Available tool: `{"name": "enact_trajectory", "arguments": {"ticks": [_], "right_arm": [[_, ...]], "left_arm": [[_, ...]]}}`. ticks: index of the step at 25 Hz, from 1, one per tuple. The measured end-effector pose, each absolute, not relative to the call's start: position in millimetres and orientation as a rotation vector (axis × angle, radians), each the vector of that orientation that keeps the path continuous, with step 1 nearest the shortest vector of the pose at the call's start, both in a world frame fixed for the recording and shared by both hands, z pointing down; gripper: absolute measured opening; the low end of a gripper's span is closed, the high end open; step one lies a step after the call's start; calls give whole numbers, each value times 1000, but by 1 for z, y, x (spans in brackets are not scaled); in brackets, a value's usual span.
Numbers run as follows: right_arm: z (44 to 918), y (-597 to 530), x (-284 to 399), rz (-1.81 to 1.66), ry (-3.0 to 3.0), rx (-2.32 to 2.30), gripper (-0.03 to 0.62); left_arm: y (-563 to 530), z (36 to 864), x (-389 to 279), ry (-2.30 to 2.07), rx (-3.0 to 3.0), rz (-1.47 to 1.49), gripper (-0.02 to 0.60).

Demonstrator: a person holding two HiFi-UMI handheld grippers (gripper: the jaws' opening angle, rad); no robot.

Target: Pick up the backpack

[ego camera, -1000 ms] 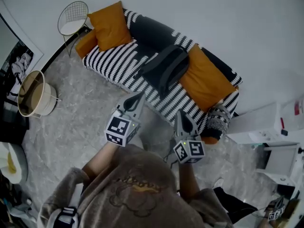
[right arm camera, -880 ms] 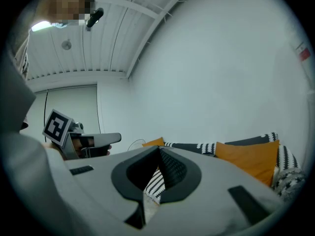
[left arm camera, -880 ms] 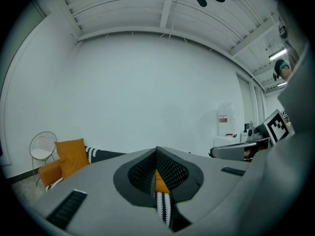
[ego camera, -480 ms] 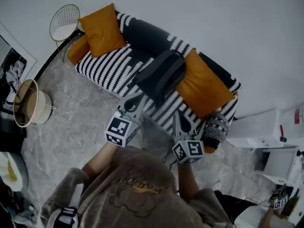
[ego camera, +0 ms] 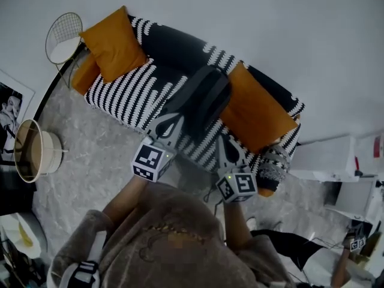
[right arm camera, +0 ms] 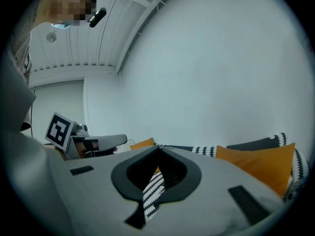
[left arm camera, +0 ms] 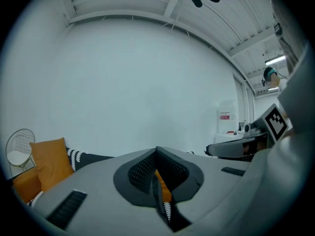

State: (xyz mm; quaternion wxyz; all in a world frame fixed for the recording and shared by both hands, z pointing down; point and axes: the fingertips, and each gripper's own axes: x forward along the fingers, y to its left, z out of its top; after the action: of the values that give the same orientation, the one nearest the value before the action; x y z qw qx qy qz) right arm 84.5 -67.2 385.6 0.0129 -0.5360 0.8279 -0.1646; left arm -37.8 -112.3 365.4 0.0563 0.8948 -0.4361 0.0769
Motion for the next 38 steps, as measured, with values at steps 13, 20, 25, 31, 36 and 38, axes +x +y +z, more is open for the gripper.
{"name": "enact_trajectory", "arguments": {"ticks": [13, 20, 25, 31, 36, 38], "right_arm": [[414, -172, 77, -597, 2509, -1766, 1], [440, -213, 87, -637, 2485, -1797, 2], [463, -247, 93, -701, 2428, -1859, 321], [504, -275, 107, -787, 2385, -1894, 341], [546, -303, 109, -909, 2380, -1900, 339], [567, -315, 111, -940, 2376, -1906, 339]], "left_arm": [[-221, 401, -30, -1153, 2722, 310, 9], [-264, 432, -14, -1072, 2692, 391, 137], [-296, 451, -6, -1030, 2641, 318, 375], [-323, 491, 7, -1011, 2628, 403, 422], [-357, 531, 5, -1028, 2577, 446, 422], [-370, 548, 4, -1022, 2551, 476, 420]]}}
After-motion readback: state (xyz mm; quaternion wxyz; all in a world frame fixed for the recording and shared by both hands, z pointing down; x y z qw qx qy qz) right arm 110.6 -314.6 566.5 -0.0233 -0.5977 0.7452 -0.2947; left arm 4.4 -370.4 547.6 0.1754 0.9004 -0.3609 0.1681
